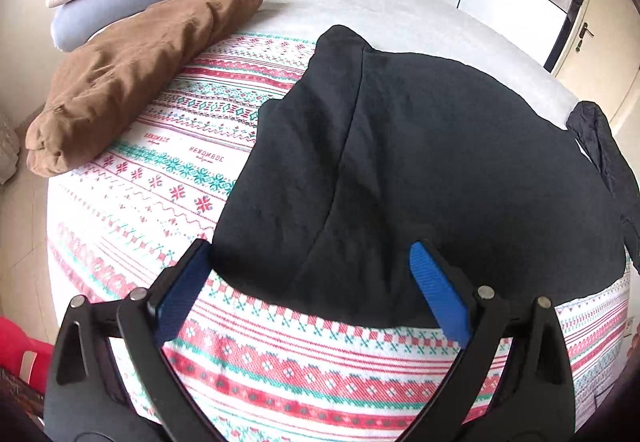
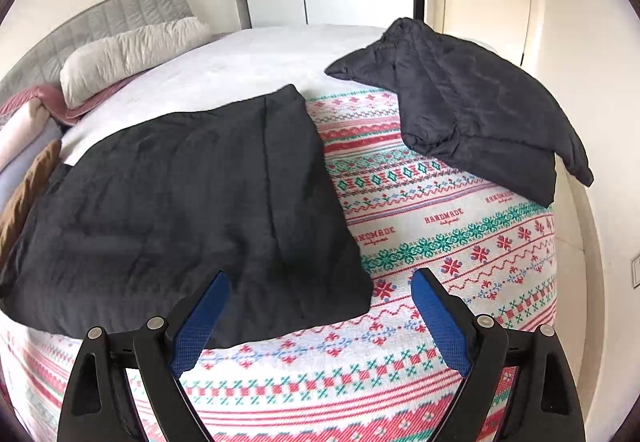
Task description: Fold large clothes
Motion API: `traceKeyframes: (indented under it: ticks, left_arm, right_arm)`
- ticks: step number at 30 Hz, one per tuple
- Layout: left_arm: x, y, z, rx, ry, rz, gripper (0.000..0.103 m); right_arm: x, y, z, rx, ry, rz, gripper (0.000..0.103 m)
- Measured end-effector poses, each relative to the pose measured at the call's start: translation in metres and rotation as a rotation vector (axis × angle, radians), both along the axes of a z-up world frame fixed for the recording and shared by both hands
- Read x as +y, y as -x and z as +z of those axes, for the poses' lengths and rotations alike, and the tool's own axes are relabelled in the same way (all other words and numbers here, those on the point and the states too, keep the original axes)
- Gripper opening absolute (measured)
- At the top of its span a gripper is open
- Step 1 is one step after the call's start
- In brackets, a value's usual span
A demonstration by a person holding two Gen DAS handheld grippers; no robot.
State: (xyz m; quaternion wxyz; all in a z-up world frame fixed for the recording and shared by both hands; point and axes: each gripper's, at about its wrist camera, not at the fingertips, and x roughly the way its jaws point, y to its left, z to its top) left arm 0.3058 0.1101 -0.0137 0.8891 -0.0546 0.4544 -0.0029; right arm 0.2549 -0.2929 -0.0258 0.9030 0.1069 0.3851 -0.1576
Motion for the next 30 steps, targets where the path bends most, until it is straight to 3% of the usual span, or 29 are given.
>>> traceKeyframes:
  ticks: [4, 9, 16, 20, 25, 30]
  left_arm:
    - [-0.013, 0.032, 0.019, 0.024, 0.076, -0.003, 0.099]
    - [-0.049, 0.066, 0.033, 0.043, 0.035, -0.046, 0.102]
    - [-0.094, 0.117, 0.009, 0.068, 0.027, -0.062, 0.102]
    - [-0.109, 0.127, -0.003, 0.08, 0.016, -0.082, 0.102]
    - [-0.108, 0.133, 0.006, 0.009, -0.052, -0.06, 0.102]
    - [-0.107, 0.128, 0.005, 0.024, -0.065, -0.049, 0.102]
  right_arm:
    - [0.035, 0.02, 0.024, -0.013, 0.035, 0.056, 0.094]
    - [0.079, 0.039, 0.031, -0.001, 0.044, 0.091, 0.094]
    - [0.121, 0.067, 0.014, 0.042, -0.023, 0.106, 0.095]
    - [0.144, 0.072, -0.005, 0.106, -0.006, 0.16, 0.095]
    - [0.156, 0.084, -0.003, 0.06, 0.06, 0.153, 0.095]
    - [0.146, 0.082, -0.004, 0.051, 0.013, 0.109, 0.095]
